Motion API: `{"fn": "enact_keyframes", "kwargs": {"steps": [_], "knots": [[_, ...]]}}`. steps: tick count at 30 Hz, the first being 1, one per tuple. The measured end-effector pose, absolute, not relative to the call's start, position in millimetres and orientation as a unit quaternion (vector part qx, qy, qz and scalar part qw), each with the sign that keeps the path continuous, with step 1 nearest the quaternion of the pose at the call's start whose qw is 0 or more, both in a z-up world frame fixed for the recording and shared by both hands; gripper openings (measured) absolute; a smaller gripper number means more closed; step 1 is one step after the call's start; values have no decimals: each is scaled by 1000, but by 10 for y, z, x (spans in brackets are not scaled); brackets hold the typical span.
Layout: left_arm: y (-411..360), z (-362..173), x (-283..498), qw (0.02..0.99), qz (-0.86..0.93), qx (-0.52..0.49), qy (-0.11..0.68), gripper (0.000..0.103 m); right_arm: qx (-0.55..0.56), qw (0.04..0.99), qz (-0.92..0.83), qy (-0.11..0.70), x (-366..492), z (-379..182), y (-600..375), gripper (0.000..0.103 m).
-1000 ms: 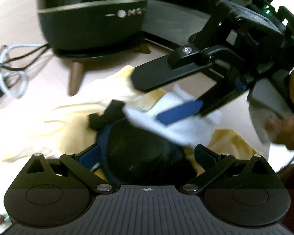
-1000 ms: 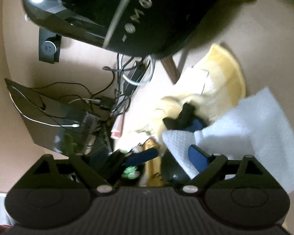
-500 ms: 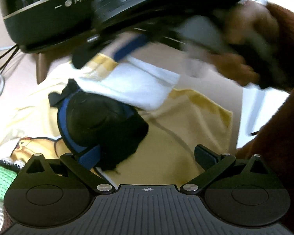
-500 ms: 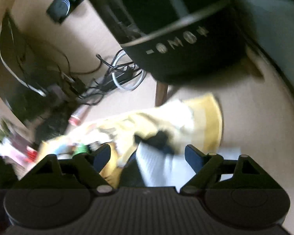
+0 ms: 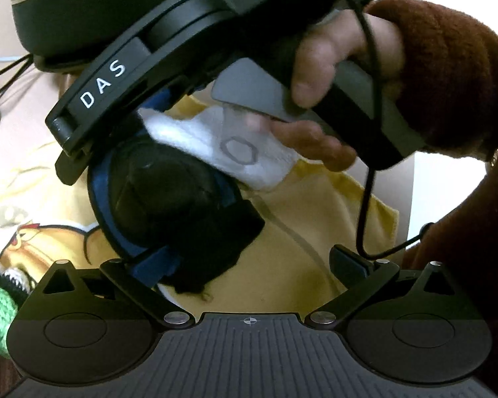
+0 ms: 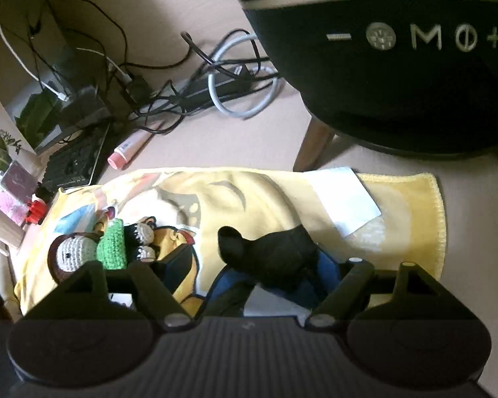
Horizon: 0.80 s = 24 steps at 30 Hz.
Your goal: Clean container
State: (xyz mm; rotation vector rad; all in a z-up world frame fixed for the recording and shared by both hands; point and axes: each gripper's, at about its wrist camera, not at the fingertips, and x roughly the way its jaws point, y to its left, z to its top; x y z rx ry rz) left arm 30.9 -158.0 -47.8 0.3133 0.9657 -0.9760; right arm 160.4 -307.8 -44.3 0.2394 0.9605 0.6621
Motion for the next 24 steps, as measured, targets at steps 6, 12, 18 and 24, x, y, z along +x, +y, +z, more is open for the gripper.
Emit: {"fn": "enact_keyframes", "kwargs": {"steps": [6,12,18,24], "knots": [[-1502,-484,317,766,-448,132,442,103,194,811,330,443,1560,-232,-3306,71],[-1457,-392,396,785,-429,122,430,103,337,737,392,436,1462,-16,-3499,73],[-1398,-305,566,806,-418,140,395,103,399,688,422,435,1373,-26,-3323,83],[-1007,-272,522,814,-372,164,414,103,301,788,338,418,1326,53,-3266,87]]}}
